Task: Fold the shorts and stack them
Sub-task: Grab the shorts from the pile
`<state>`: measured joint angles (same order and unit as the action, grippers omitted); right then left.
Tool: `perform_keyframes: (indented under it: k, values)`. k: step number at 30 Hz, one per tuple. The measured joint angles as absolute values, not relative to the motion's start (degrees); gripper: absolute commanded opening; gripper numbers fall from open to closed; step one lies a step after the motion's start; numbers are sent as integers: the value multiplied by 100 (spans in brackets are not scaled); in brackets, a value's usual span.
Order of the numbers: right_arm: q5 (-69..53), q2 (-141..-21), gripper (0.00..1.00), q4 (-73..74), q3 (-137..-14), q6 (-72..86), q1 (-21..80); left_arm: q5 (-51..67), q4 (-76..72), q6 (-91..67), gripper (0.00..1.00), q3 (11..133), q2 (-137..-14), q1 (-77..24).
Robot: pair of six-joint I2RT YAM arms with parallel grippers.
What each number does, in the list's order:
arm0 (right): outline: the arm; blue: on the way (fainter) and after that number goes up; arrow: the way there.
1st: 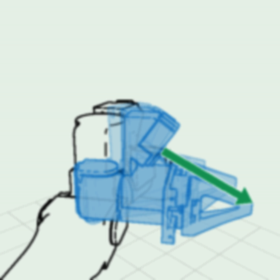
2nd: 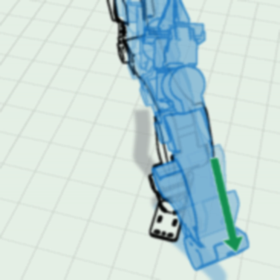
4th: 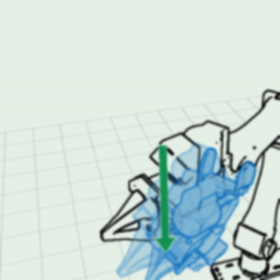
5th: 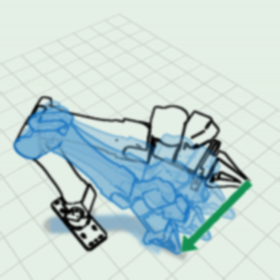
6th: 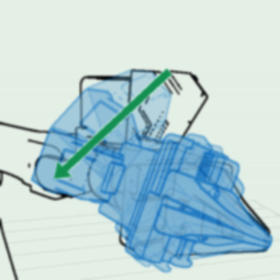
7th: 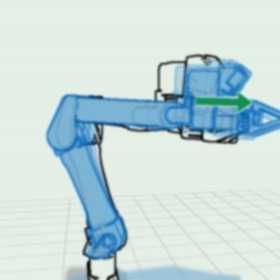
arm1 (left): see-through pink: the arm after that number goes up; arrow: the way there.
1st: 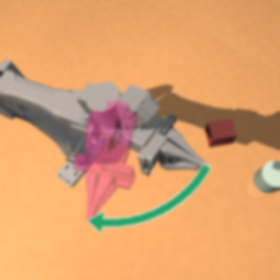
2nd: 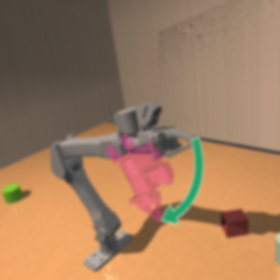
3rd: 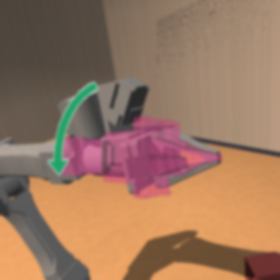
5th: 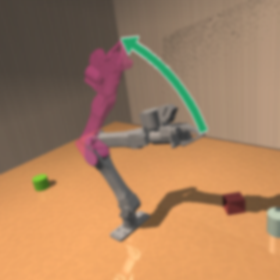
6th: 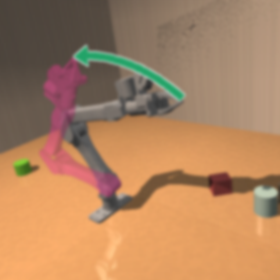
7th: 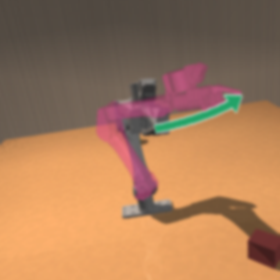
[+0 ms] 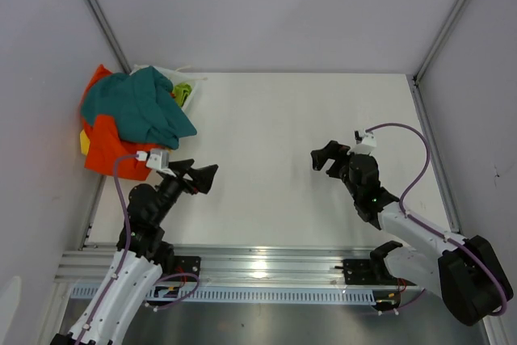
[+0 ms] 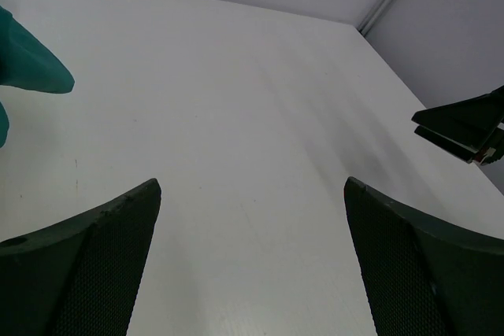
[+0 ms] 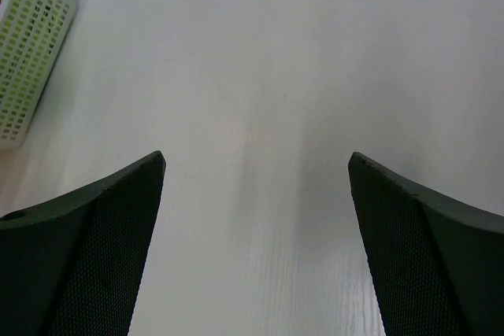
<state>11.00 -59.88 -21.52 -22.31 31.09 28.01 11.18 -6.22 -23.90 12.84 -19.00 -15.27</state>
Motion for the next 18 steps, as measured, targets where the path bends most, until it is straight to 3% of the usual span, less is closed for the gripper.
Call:
perform_keyframes:
  k: [13, 18]
  values:
    - [1109, -5765, 99, -2259, -2040, 3107, 2790, 854, -484, -2617, 99, 1330, -1990, -1527]
    - [1066, -5741, 99, -2265, -1992, 3114, 2751, 443, 45, -3129, 99, 2198, -2683, -1527]
